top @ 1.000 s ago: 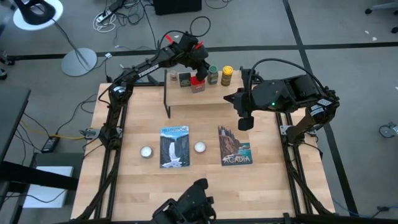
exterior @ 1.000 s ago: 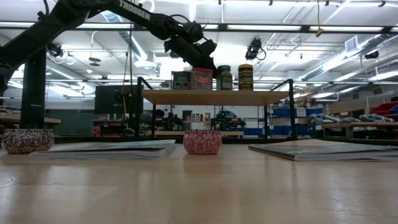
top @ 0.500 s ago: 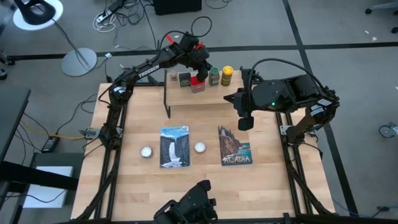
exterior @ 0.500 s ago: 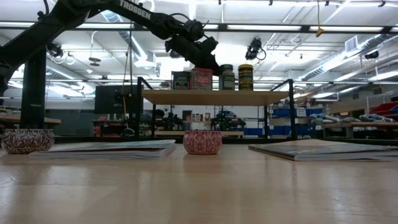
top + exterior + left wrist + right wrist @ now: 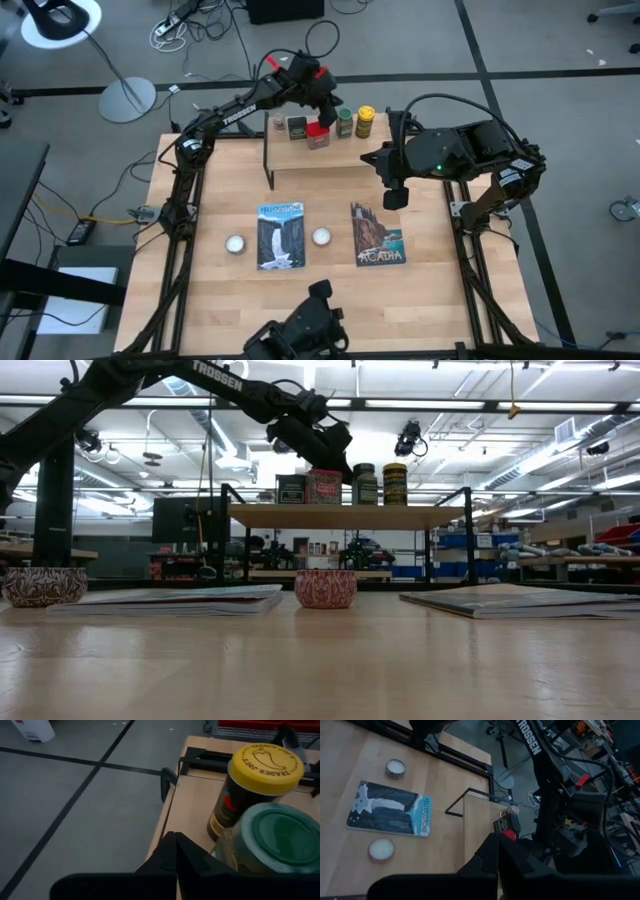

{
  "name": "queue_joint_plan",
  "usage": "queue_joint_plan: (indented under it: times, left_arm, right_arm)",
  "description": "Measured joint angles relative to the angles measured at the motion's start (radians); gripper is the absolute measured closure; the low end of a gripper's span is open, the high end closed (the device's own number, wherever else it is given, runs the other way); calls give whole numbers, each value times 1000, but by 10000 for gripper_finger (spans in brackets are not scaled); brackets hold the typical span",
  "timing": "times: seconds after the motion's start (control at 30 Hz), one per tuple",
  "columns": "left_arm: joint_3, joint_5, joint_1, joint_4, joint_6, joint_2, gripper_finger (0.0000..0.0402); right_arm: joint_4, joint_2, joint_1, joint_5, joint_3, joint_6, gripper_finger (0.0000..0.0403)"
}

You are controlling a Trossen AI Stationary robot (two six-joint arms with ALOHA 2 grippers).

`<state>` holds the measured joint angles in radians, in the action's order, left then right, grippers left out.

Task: Shelf spices
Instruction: Put the red spice on the shelf between the black and green spices

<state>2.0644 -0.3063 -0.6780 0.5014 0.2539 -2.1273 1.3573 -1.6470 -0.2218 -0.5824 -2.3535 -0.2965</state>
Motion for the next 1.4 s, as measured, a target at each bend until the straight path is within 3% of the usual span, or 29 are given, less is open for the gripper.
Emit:
queue_joint_plan:
  times: [0.3,0.47,0.8,1.27,1.4]
  left_arm:
    - [7,8,-2,-42,0,9,401]
    - [79,64,-3,-20,2,13,401]
    - [209,84,11,307,101,25,401]
    - [174,339,133,377,112,177,401]
    - [173,351,145,419,77,227,401]
  right_arm:
    - [27,0,0,0,0,0,403]
    - [34,0,0,0,0,8,403]
    - [107,0,-1,-3,0,78,403]
    - [125,0,-6,-31,0,108,403]
    - [133,0,-6,-32,0,112,403]
